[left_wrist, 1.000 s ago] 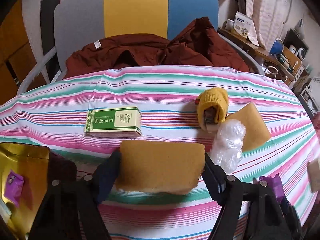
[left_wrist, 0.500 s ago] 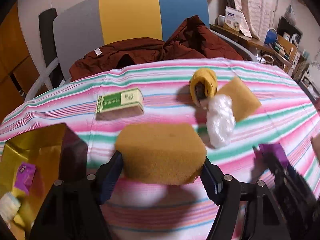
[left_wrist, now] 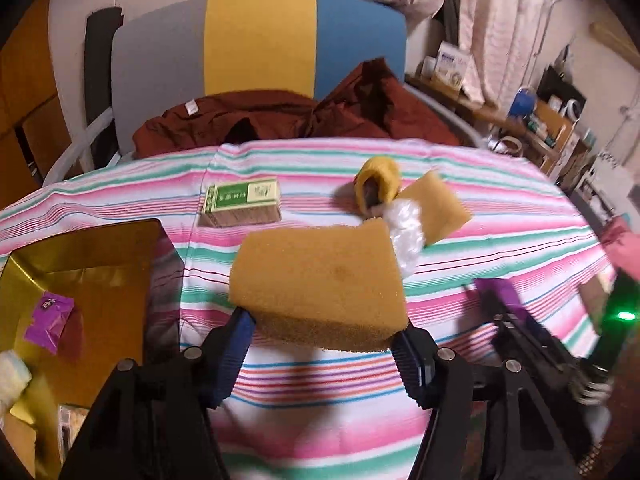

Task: Organize objects
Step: 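Place the sponge in the gold tray with the left gripper while the right drops the candy in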

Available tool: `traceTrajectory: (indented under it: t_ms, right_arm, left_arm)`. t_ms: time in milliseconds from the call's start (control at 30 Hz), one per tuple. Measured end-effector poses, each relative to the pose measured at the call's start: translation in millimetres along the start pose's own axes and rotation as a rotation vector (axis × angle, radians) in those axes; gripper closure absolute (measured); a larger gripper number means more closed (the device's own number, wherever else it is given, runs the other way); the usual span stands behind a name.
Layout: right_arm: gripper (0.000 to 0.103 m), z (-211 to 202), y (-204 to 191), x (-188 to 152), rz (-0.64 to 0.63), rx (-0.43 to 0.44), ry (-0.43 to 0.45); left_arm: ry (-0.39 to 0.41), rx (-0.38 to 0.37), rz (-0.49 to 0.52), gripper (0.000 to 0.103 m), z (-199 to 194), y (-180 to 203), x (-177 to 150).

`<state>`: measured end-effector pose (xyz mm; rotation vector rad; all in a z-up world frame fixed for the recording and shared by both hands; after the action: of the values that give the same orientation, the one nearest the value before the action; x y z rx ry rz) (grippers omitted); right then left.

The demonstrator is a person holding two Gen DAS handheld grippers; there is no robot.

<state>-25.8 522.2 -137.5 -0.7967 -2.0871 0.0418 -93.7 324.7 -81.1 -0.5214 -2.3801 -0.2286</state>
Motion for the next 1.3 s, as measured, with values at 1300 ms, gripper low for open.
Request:
traceTrajectory:
  t_ms: [1300]
  right_arm:
    - [0.056,-32.4,-41.1,3.4,-0.22,-0.027,0.096]
  left_arm:
    - [0.067,0.133,-0.352,0.037,-82.3,-203.8,-69.1]
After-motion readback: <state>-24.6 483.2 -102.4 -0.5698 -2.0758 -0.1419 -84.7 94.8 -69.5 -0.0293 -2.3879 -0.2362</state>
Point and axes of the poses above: each gripper's, at about its wrist camera, not at the fingertips, and z roughly the way its jaws point, y to its right, x to its top, the point moved 7 cm from there along z, roughly the way its jaws point, and after that the axes turned 7 degrees about x, right-handed, at the moved point
